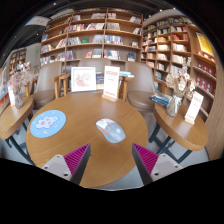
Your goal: Arrange mouse
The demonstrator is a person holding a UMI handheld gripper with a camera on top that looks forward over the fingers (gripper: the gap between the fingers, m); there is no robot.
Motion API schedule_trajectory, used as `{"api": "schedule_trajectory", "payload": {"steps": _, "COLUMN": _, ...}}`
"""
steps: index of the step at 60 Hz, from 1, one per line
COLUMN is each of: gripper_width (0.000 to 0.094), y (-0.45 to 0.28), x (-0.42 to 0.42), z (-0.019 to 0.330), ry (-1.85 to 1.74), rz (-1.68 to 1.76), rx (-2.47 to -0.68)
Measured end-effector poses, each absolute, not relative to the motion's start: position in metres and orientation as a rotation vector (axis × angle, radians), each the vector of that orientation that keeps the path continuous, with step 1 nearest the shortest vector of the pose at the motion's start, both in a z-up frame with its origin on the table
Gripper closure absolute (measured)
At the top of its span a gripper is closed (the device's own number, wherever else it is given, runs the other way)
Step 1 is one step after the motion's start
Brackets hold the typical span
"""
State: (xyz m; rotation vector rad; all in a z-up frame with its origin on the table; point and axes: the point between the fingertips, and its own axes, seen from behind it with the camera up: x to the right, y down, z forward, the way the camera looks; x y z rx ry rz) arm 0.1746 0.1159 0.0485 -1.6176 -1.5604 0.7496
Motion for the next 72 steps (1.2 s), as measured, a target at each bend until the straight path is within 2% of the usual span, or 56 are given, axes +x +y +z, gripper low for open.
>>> {"api": "schedule_trajectory", "payload": {"steps": 37, "gripper_width": 0.0087, "y": 0.139, "x": 0.071, "z": -0.015, "ry": -1.642, "rz": 0.649, "rx": -1.719}}
{"api": "schedule_trajectory", "payload": {"steps": 72, "gripper_width": 0.0083, "y": 0.159, "x": 0.007, "z": -0.017, "ry": -1.601, "rz": 0.675, "rx": -1.778}}
